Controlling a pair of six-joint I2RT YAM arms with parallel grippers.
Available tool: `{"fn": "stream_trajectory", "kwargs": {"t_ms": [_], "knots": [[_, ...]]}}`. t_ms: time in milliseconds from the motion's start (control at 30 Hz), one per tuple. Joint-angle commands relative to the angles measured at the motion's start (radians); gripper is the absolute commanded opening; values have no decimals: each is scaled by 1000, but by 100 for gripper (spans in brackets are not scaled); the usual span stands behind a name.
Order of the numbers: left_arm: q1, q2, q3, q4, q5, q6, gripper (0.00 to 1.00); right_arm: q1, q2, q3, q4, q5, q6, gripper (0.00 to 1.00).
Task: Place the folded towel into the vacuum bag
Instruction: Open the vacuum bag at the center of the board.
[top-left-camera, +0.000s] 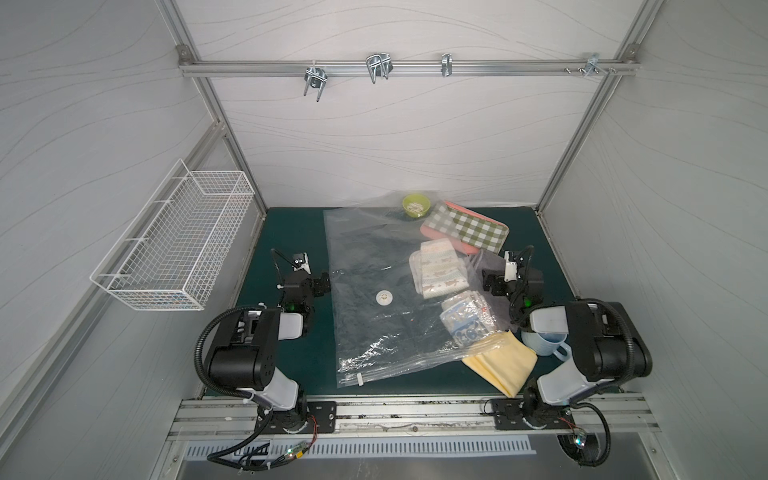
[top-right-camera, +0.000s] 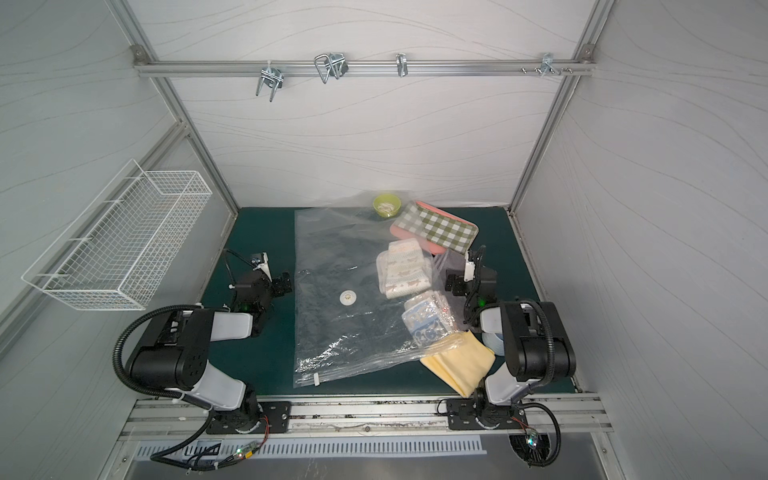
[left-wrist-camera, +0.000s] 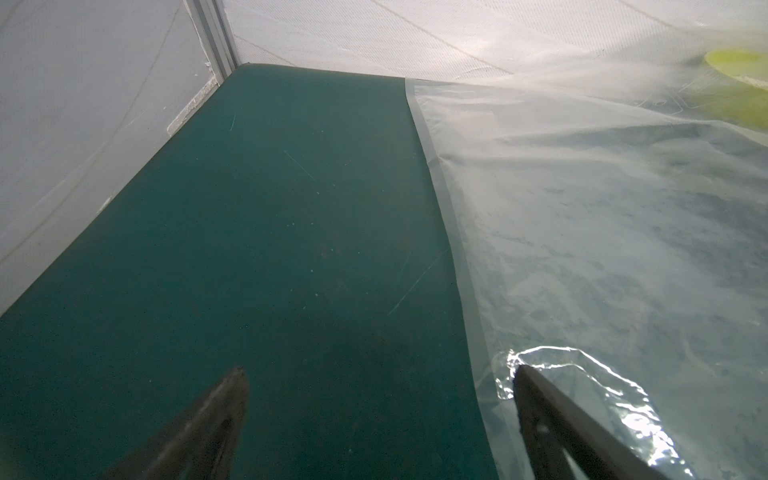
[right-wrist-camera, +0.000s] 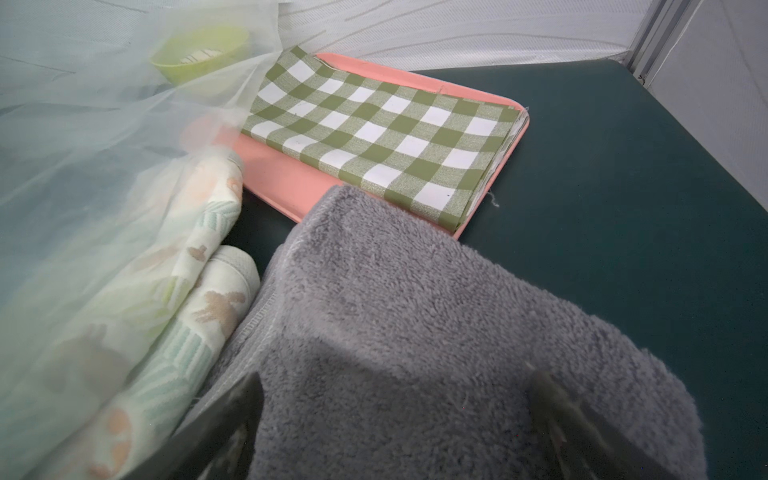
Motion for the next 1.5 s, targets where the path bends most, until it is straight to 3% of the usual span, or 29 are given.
{"fn": "stream_trajectory", "kwargs": {"t_ms": [0,500,600,667,700,733,867,967,1067,1133,1200,1333,1467], "knots": [[-1,7,20,45,-8,7,100,4,6,16,-4,2,-6,99],[-2,3,14,50,-9,8,100,-9,-6,7,-2,-25,2,99],[0,-2,10,53,2,11,100,-13,-19,23,-39,-56,-3,91],[-13,-56,56,-60,45,44,100,-13,-62,93,-182,-87,-13,75],[-20,-91,108,-182,41,53,100,-9,-93,134,-275,-111,-25,62],[-21,-122,175,-314,43,52,100,0,-123,169,-351,-127,-36,58],[-27,-149,359,-578,-18,-65,100,91,-243,255,-549,32,70,54],[-59,-146,480,-757,47,-211,99,206,-298,302,-655,213,178,54],[-238,-154,554,-894,-3,-165,99,285,-303,367,-791,186,286,60],[-422,-174,584,-996,-73,-82,99,305,-303,377,-828,94,357,62],[-594,-206,577,-1078,-67,-28,99,306,-308,375,-856,31,424,64],[-945,-272,509,-1229,-54,48,100,300,-305,412,-956,-29,414,68],[-1188,-275,435,-1307,-89,98,100,256,-299,437,-1022,-38,413,69]]}}
